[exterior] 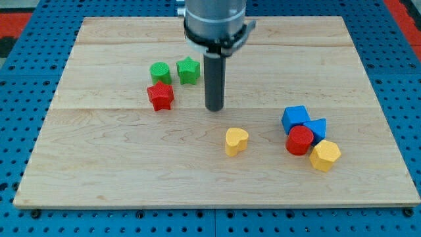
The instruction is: Push the green star into the green circle
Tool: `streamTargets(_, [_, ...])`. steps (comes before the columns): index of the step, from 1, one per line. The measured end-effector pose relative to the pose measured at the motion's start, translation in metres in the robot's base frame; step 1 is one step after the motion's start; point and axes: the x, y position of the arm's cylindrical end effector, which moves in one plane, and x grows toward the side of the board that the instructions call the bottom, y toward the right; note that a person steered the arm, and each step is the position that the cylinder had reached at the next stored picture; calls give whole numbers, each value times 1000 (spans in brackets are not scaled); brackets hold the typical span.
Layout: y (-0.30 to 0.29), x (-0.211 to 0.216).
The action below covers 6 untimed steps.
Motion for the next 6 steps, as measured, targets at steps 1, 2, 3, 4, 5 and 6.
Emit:
streamTargets(1, [-4, -53])
streamTargets(2, [-25, -89])
streamTargets(3, [-58, -56])
streamTargets(4, [-86, -43])
streamTargets(5, [-96, -76])
streamTargets(6, [-124, -74])
